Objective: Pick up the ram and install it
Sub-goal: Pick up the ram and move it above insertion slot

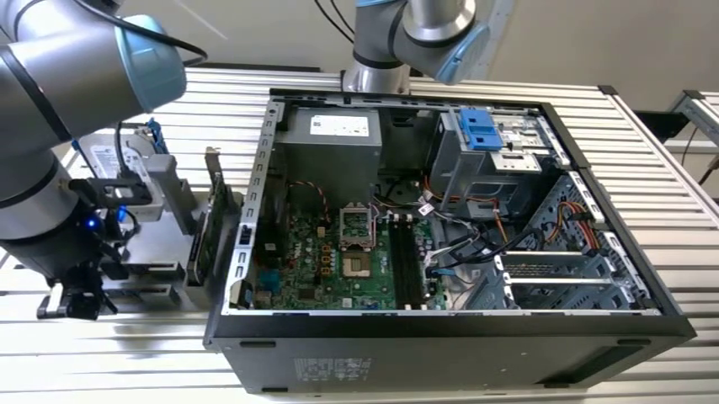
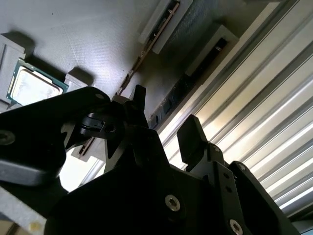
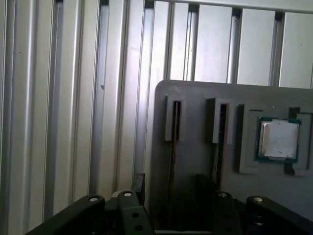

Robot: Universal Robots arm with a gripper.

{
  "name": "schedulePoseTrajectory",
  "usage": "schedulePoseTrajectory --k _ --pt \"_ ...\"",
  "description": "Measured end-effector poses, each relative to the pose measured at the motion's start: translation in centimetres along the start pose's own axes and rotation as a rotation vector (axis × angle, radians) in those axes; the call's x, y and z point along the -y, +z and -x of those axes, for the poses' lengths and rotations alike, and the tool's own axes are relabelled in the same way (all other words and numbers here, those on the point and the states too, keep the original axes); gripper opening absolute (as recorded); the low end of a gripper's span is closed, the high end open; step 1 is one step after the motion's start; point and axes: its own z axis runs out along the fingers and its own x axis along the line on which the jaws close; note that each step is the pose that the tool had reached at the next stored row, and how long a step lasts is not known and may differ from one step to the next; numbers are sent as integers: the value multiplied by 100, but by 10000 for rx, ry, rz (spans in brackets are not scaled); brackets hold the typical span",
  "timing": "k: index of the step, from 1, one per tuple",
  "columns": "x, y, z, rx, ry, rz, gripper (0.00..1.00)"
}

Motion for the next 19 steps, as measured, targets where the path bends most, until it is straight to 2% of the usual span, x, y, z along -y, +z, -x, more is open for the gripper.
schedulePoseTrajectory --k 15,16,19 --pt "-10 4 -1 0 -1 0 100" --pt "-11 4 -1 -1 -1 1 0" --pt "-12 4 -1 0 -1 0 0"
